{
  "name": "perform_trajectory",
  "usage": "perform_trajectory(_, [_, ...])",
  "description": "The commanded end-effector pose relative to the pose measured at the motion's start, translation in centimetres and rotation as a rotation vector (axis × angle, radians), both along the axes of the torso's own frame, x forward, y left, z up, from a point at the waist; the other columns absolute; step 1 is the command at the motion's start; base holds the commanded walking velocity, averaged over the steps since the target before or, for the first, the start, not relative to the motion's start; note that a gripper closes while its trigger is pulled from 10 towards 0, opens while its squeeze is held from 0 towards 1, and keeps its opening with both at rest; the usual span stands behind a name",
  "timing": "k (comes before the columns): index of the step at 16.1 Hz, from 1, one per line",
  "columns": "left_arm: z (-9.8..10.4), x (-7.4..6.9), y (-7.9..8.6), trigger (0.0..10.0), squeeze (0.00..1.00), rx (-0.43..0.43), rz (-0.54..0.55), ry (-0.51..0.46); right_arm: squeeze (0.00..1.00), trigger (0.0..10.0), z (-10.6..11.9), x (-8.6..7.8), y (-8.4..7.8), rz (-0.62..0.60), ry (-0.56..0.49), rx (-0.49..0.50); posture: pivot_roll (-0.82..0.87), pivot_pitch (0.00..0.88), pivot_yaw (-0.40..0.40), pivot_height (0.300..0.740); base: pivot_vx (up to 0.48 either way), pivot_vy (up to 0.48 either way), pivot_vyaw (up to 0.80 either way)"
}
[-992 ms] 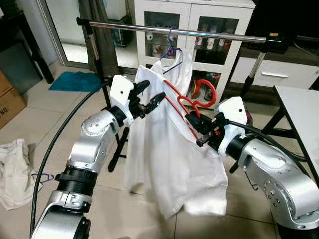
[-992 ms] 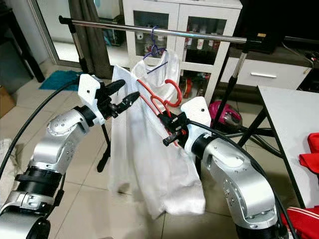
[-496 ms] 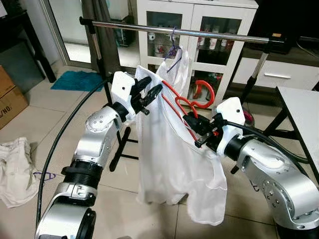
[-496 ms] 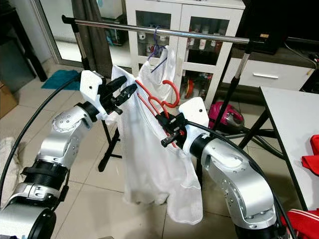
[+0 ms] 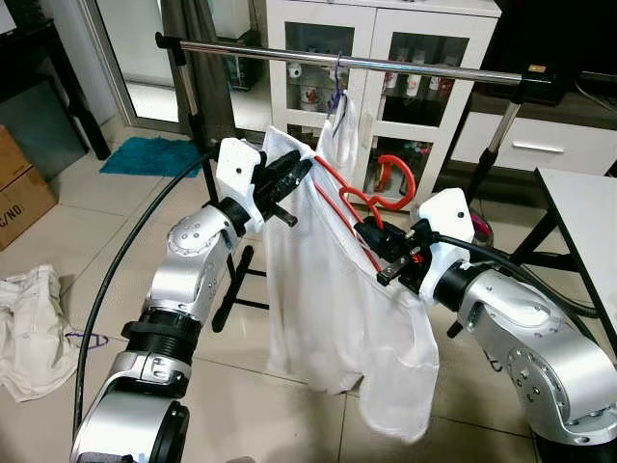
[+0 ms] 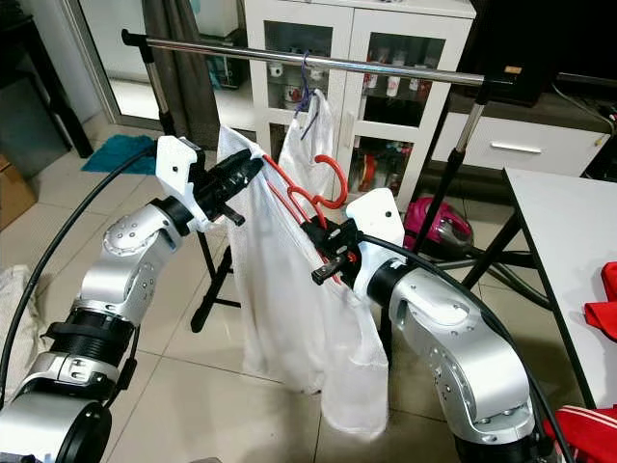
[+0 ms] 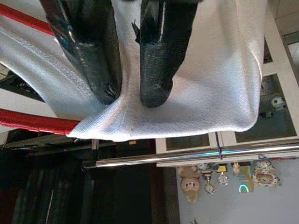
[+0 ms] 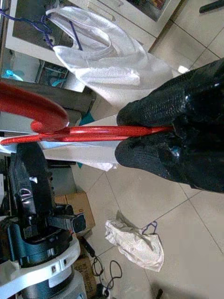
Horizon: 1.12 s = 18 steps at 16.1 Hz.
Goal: Hang hanger
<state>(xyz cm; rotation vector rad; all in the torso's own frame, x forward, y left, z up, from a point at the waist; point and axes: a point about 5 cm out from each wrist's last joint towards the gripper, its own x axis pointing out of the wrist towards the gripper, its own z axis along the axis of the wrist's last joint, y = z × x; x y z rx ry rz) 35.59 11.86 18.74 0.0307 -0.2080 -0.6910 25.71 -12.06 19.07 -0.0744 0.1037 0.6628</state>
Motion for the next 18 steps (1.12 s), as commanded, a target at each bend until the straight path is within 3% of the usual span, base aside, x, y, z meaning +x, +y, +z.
perform_trajectory(1, [0.4,0.1,0.2,0.0,0.00,-0.014,0.002,-0.006,0.00,0.0,1.2,-0.3,0.3,0.023,-0.064,0.005,0.05,0.000,0.027,0.740,0.000,0.000,0.00])
perform_trajectory(6, [0.8,-0.3,0.6,0.0,0.00,-0.043,-0.009,-0.008,0.00,0.0,0.8,-0.3,0.1,0.011,-0.050,-0.017,0.05,0.000,0.029,0.740,0.000,0.000,0.00])
perform_trajectory(8, [1.9,-1.0,1.0,0.0,0.00,-0.058,-0.046,-0.017,0.00,0.0,-0.5,-0.6,-0.3,0.031,0.000,-0.113,0.05,0.000,0.030,0.740,0.000,0.000,0.00])
perform_trajectory(12, [3.2,-1.8,2.0,0.0,0.00,-0.041,-0.085,-0.022,0.00,0.0,-2.1,-1.3,-0.7,0.083,0.079,-0.199,0.06,0.000,0.029,0.740,0.000,0.000,0.00])
perform_trajectory(13, [4.0,-1.8,3.6,0.0,0.00,-0.007,-0.053,-0.032,0.00,0.0,-2.4,-1.6,-1.3,0.098,0.090,-0.224,0.06,0.000,0.028,0.740,0.000,0.000,0.00])
perform_trajectory(14, [4.2,-1.8,4.1,0.0,0.00,-0.001,-0.034,-0.036,0.00,0.0,-2.4,-1.6,-1.5,0.100,0.092,-0.225,0.06,0.000,0.028,0.740,0.000,0.000,0.00])
perform_trajectory(16, [4.7,-1.1,6.5,0.0,0.00,0.035,0.089,-0.040,0.00,0.0,-2.0,-1.7,-2.2,0.094,0.090,-0.188,0.06,0.000,0.027,0.740,0.000,0.000,0.00])
perform_trajectory(18, [4.6,-0.1,9.6,0.0,0.00,0.099,0.288,-0.025,0.00,0.0,-0.6,-1.9,-3.2,0.099,0.057,-0.051,0.06,0.000,0.027,0.740,0.000,0.000,0.00])
